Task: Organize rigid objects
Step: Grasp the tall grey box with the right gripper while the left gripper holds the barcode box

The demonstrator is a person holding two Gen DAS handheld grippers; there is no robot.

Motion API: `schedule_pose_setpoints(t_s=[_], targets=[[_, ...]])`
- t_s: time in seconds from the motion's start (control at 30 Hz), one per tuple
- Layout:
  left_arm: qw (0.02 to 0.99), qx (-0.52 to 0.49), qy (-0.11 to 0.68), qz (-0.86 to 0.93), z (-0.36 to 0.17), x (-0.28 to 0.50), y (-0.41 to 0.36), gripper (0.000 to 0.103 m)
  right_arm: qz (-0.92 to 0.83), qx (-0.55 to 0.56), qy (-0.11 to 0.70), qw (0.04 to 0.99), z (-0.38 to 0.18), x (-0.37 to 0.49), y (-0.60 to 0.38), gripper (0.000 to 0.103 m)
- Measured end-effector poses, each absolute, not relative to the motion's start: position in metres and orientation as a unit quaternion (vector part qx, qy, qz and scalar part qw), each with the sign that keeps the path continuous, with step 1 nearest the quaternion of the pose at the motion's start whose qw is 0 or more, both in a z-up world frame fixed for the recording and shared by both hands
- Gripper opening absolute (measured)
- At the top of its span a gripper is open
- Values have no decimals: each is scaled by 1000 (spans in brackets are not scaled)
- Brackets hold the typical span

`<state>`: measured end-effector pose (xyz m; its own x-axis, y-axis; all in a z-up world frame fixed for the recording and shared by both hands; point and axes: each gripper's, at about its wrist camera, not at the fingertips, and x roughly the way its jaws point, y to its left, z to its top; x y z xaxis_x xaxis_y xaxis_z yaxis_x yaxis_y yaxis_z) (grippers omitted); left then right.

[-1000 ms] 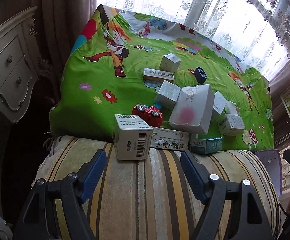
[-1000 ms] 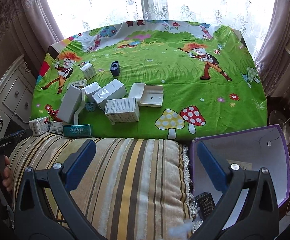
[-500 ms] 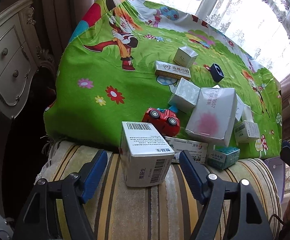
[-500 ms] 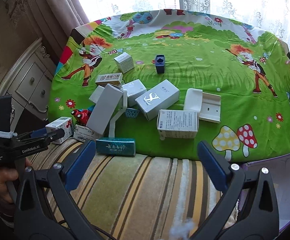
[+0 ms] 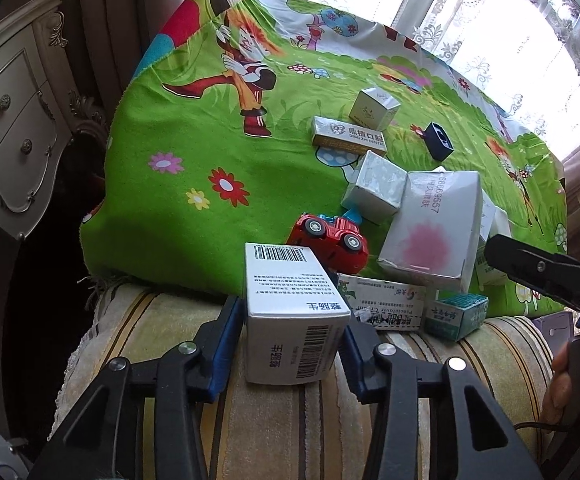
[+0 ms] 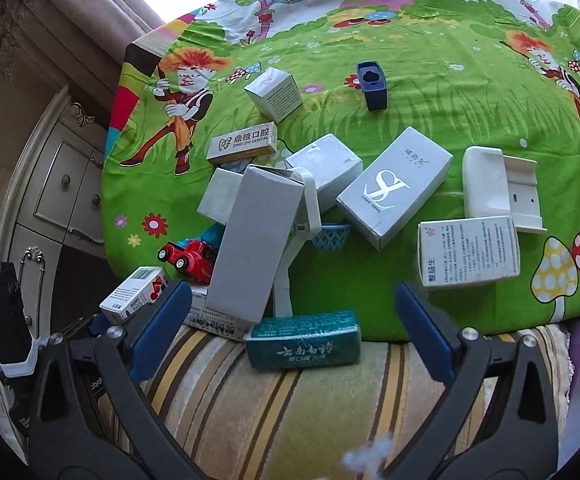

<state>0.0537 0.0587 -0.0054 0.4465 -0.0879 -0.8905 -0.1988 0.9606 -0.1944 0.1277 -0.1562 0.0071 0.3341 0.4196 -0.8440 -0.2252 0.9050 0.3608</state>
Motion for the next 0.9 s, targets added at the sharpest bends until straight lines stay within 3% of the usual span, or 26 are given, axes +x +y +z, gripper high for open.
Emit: schedule_pose_setpoints(t_s=[0.23, 0.3, 0.47, 0.53, 0.9], targets=[[847, -128, 515, 34, -2, 51, 56, 43, 197, 107, 551, 804, -3, 138, -139, 101], [848, -126, 513, 36, -2, 51, 55, 43, 201, 110, 556, 799, -7, 138, -136, 97], [852, -123, 507, 36, 0, 49, 54, 42, 220, 101, 571, 785, -19, 139, -129, 56], [855, -123, 502, 39, 3, 47, 54, 42, 230, 93, 565, 787, -15, 137, -128, 47], [872, -120, 472, 55, 21, 28, 51, 42, 255, 95, 536, 799, 1, 115, -141, 40]])
